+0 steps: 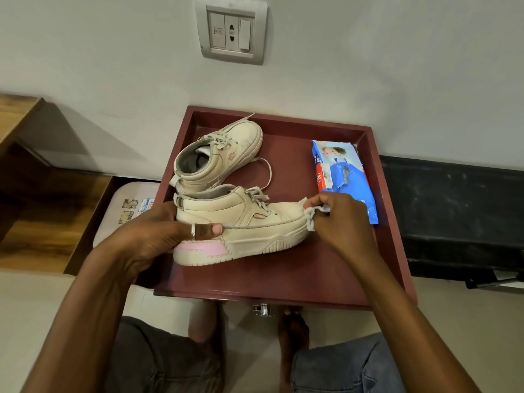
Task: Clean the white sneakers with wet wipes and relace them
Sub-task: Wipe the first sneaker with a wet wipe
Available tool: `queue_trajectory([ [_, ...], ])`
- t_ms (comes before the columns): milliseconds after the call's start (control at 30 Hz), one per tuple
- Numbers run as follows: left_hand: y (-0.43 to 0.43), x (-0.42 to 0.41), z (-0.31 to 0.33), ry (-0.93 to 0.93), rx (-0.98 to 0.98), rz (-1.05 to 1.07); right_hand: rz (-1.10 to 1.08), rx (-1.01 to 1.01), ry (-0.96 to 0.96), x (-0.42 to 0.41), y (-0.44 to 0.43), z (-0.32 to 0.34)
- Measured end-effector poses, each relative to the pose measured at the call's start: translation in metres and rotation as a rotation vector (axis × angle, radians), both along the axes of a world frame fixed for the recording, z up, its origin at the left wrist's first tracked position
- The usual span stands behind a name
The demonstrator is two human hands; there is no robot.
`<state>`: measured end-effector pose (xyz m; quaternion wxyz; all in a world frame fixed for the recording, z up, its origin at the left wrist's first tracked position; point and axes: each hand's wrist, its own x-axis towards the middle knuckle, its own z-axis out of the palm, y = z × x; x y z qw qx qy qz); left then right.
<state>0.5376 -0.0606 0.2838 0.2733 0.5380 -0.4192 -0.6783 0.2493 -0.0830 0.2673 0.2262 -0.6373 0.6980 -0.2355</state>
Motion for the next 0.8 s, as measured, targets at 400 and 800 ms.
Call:
queue_trajectory([
  [400,0.003,-0.002,0.004,-0.055,-0.057,-0.023,0.020,0.142,0.111,-0.007,0.005,-0.003],
  [800,0.004,-0.005,0.010,-0.094,-0.084,-0.027,-0.013,0.156,0.189,0.006,0.017,0.009],
])
